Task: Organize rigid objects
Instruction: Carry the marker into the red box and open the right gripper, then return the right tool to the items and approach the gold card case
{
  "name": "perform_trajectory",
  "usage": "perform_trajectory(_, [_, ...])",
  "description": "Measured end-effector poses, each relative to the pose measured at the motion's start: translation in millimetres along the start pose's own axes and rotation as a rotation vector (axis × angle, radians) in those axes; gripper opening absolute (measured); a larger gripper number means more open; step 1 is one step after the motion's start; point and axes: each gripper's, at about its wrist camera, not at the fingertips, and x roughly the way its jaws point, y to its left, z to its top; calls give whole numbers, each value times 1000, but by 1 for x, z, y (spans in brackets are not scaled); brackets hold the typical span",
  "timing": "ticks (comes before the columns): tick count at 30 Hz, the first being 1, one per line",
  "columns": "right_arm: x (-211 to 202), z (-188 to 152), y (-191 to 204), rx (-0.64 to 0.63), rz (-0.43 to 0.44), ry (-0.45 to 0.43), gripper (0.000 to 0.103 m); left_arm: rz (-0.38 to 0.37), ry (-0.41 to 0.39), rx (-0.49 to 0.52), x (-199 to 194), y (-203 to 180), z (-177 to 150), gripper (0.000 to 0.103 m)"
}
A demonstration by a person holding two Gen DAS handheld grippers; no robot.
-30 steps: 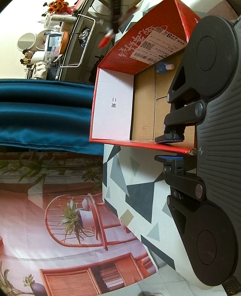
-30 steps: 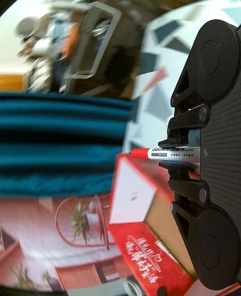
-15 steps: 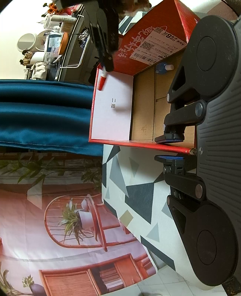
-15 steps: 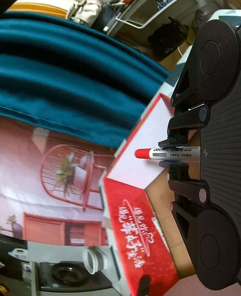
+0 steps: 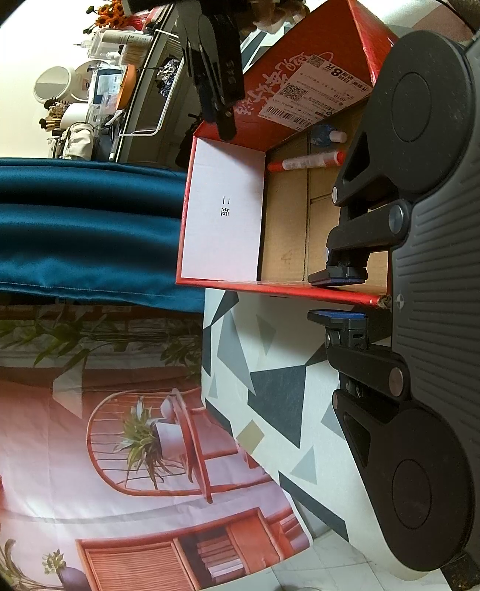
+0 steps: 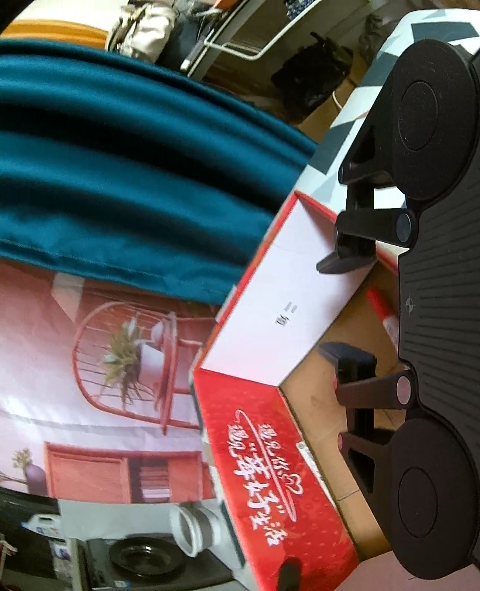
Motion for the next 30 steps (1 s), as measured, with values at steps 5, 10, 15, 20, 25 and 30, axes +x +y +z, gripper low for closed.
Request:
perform_trajectory(5, [-24, -6, -13, 66, -34, -78, 61, 1, 1, 0, 0, 0, 0, 16])
perform_trajectory(10, [-42, -20, -33, 160, -66, -116, 96, 3, 1, 3, 0, 0, 0, 16])
perform_trajectory(15, [-53, -42, -57, 267, -117, -118, 102, 6, 2, 4, 0, 0, -1, 16])
perform_trajectory(20, [-59, -73, -66, 322, -187, -101, 103, 6, 2, 5, 0, 0, -1, 16])
perform_trajectory(25, [-63, -109, -57, 377, -204, -63, 103, 6, 2, 4, 0, 1, -1, 16])
perform_trajectory(30, [-59, -139, -38, 413, -200, -11, 103, 7, 1, 5, 0, 1, -1, 16])
